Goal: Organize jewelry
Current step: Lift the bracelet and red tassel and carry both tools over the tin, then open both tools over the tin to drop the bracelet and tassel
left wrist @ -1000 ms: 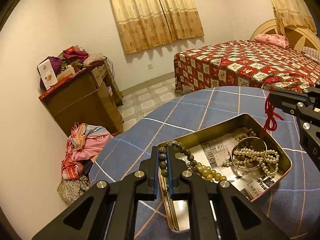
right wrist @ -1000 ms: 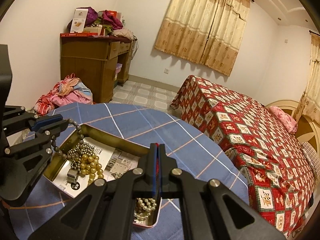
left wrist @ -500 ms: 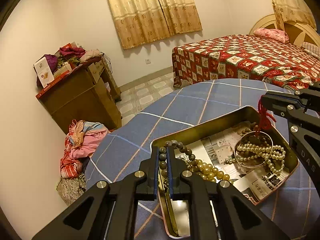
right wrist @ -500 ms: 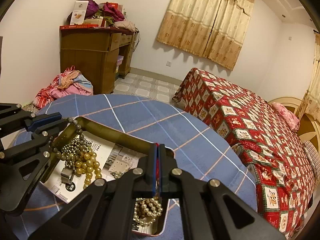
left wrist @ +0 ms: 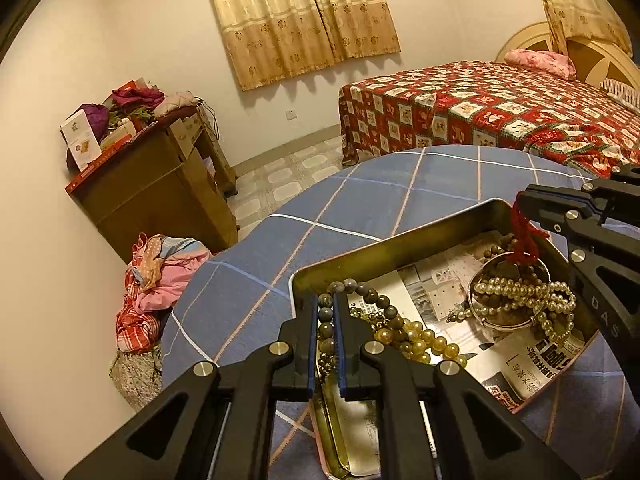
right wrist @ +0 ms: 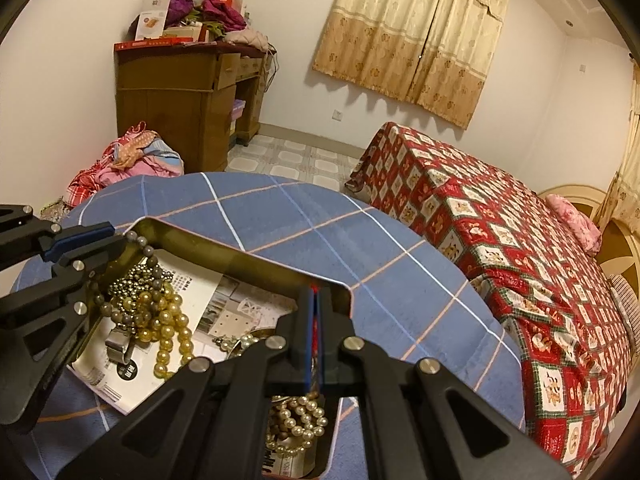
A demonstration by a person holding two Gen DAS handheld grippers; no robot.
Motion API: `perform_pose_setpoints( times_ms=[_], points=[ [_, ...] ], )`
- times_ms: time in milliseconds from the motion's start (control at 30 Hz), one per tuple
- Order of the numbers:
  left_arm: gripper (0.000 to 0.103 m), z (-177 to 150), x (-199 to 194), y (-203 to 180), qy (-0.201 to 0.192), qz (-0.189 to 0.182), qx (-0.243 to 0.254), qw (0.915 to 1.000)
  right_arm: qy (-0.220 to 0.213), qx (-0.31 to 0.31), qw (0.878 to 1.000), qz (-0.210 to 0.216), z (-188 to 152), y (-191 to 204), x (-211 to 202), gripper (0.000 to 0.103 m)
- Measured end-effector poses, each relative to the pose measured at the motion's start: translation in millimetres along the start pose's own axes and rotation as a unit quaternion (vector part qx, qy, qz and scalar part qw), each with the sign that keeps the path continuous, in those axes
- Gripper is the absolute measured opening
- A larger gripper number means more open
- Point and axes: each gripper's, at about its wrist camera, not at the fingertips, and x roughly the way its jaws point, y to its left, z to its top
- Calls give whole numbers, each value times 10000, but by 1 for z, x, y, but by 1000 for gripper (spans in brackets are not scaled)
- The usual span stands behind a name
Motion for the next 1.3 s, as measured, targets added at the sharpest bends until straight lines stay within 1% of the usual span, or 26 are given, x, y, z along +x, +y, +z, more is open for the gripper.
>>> perform_pose_setpoints(
  times_ms=[267,367,433,467,500,533,567,600,633,667,733,867,1067,1300],
  points=[
    [7,0,2,-2,14,16,-3,10000,14,8,10000,19,-1,-1,2,2],
    [7,-2,2,-1,20,0,-13,10000,92,-10,9999,99,-1,0,4,2],
    [8,-3,2,-1,41,60,-1,10000,81,-5,9999,83,-3,1,5,3],
    [13,-4,2,-1,101,20,8,9999,80,19,9999,107,-3,0,5,7],
    [29,-5,2,-1,136,6,10,9999,128,38,9998,133,-4,0,6,19],
    [42,-6,1,-1,131,55,22,9999,166,36,9997,148,-6,0,7,30],
    [69,-8,-2,-1,57,201,29,9998,151,28,9998,134,-8,1,6,52],
    [77,-9,-6,0,-54,266,5,9996,98,29,9999,104,-9,1,5,56],
    [77,-10,-11,2,-157,189,-51,9997,74,31,9999,84,-10,1,3,56],
    [77,-11,-12,4,-140,139,-85,9998,96,28,9999,71,-11,1,3,56],
    [77,-11,-11,4,-86,181,-91,9998,124,54,9999,72,-13,1,1,56],
    [77,-11,-13,3,-95,214,-22,9997,95,74,9999,39,-13,0,-2,56],
    [77,-11,-14,5,-92,253,-59,9996,52,62,10000,19,-13,1,-8,56],
    [77,-16,-22,4,-99,223,-76,9997,18,107,9999,50,-16,1,-15,57]
  ],
)
